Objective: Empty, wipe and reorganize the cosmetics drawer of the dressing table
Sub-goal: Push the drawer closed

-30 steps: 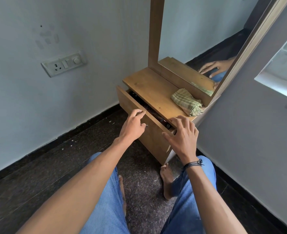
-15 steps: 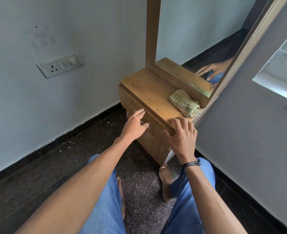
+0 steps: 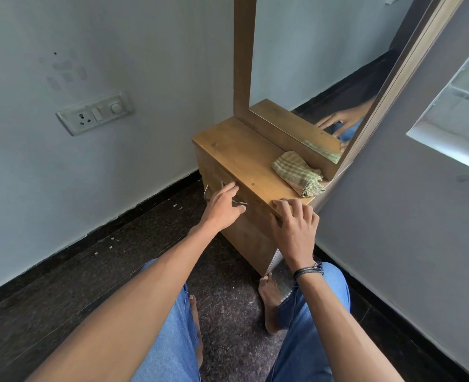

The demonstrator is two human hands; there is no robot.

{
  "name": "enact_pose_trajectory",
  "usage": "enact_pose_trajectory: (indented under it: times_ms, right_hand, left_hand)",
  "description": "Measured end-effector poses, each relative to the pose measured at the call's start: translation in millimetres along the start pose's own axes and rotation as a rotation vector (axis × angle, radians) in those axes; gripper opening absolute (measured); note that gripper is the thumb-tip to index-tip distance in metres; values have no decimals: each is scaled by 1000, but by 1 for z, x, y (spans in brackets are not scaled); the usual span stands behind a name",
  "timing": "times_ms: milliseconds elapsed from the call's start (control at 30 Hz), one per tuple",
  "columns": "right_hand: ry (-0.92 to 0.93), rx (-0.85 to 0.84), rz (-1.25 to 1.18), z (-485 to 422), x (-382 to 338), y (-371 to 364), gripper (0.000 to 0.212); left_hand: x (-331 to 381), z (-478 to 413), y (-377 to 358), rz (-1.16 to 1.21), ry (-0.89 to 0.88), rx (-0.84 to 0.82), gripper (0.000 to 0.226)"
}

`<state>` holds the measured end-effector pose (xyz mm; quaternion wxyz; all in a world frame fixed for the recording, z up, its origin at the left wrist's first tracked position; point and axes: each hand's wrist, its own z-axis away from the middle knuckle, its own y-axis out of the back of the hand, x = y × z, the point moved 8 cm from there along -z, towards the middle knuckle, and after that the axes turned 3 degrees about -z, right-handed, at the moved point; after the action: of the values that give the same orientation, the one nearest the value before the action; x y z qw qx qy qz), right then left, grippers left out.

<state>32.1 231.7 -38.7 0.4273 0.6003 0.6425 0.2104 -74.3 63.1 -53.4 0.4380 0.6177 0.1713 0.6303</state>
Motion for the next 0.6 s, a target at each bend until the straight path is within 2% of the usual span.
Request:
enact_pose_trajectory:
  times_ms: [600]
  right_hand:
    - [25,43,49,1,5,-12,27]
  left_hand:
    - [0,-5,-7,-11,22,-12,69]
